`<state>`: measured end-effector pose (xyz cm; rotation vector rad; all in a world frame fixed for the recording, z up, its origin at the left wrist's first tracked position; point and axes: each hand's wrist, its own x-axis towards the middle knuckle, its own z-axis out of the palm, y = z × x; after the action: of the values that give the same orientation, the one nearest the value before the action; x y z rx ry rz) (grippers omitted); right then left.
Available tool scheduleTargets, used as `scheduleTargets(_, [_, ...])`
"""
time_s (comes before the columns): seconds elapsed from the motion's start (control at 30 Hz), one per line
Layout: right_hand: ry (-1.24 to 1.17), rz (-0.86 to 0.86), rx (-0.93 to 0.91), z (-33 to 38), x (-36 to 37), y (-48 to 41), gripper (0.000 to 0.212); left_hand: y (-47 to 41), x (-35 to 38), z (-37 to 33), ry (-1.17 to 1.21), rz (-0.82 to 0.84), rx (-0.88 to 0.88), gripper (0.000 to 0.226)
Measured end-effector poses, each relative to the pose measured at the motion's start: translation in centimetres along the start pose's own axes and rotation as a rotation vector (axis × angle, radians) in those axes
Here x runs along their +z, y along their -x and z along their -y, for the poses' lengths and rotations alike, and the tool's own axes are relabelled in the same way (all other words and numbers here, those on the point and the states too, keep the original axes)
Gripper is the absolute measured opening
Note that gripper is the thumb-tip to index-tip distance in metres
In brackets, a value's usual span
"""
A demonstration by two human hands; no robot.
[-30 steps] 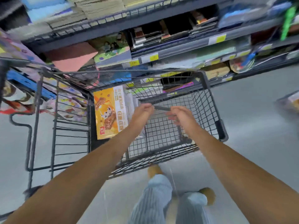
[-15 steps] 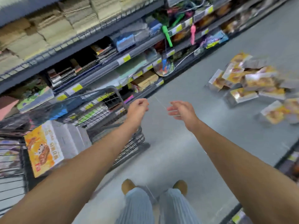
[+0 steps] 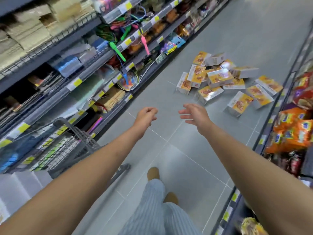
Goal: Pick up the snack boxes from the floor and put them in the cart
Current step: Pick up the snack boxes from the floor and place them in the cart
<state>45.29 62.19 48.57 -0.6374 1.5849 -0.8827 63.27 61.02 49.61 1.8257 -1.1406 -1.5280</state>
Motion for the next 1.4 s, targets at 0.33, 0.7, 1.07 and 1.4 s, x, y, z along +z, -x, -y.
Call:
scheduleTargets(0.33, [-0.056, -0.103, 0.035, 3.7, -7.9, -10.1, 0.015, -10.9, 8.7, -6.5, -0.017, 0.114, -0.002, 0.011])
scheduleTargets(0.7, [-0.163, -0.204, 0.165, 10.3, -15.3, -28.8, 0.022, -29.2, 19.3, -18.0, -0.079, 0.259, -0.041, 0.018])
scheduleTargets(1.07, [-0.189, -0.238, 0.278, 15.4, -19.3, -40.7, 0.033, -41.2, 24.5, -24.7, -0.105, 0.277, -0.130, 0.031])
scheduleTargets(1.4, [-0.224, -0.208, 0.360, 21.2, -23.7, -55.1, 0.024, -53.5, 30.0, -31.8, -0.103, 0.220, -0.223, 0.014])
